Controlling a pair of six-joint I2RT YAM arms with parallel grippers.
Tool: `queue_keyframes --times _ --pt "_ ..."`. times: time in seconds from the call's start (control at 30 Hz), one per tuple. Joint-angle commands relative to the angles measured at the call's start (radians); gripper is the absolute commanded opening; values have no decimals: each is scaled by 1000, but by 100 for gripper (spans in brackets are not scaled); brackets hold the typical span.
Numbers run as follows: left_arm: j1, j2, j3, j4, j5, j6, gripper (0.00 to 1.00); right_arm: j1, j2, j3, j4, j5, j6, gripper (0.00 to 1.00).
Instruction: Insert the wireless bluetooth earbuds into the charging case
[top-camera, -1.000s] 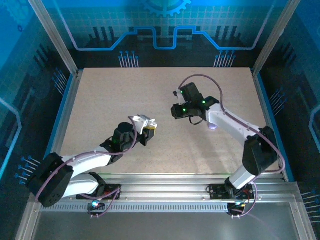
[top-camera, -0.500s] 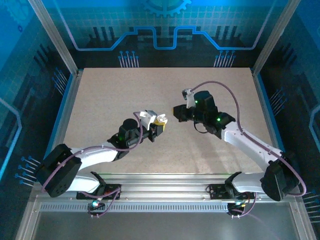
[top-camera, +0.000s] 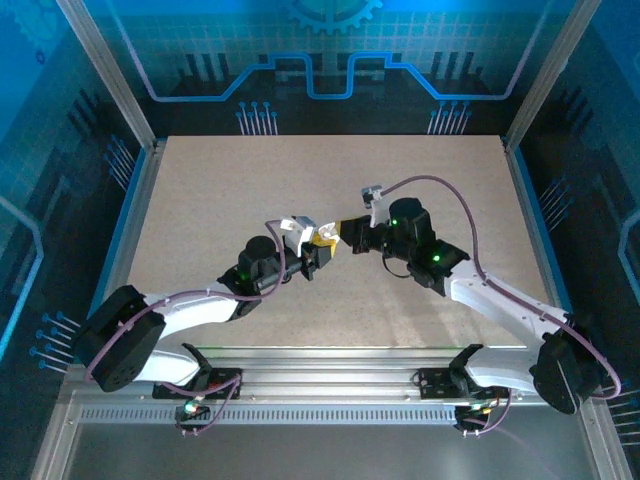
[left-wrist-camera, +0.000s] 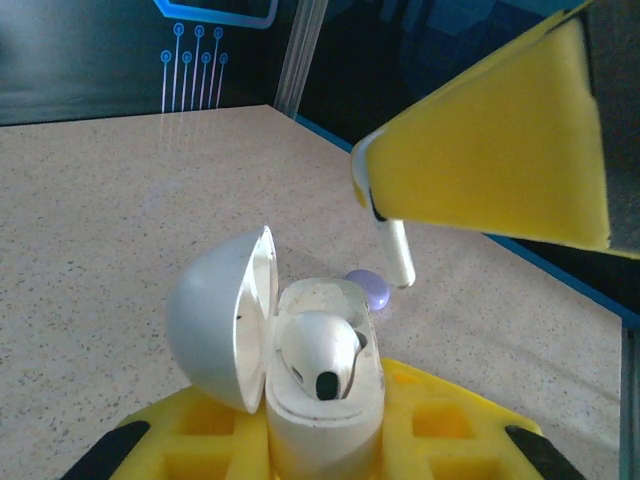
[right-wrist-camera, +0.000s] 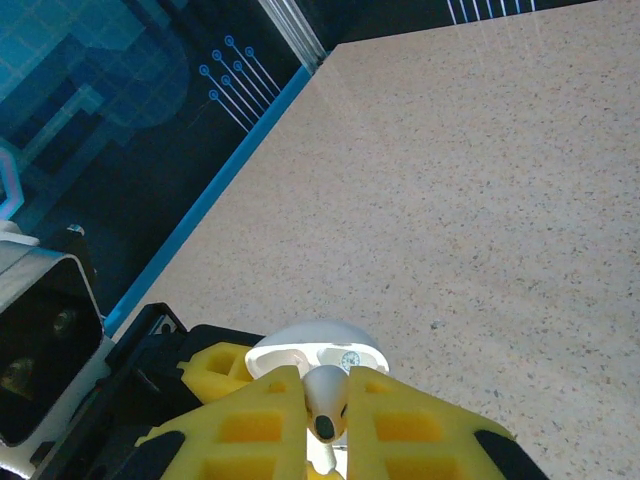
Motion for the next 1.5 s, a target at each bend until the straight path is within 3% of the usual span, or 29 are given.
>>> queue_keyframes --times 0.0,1.47 --pt "-10 8 25 73 23 -34 17 14 -22 -13 67 17 11 12" --pt "-18 -21 29 126 18 -62 18 33 -16 -72 116 27 12 13"
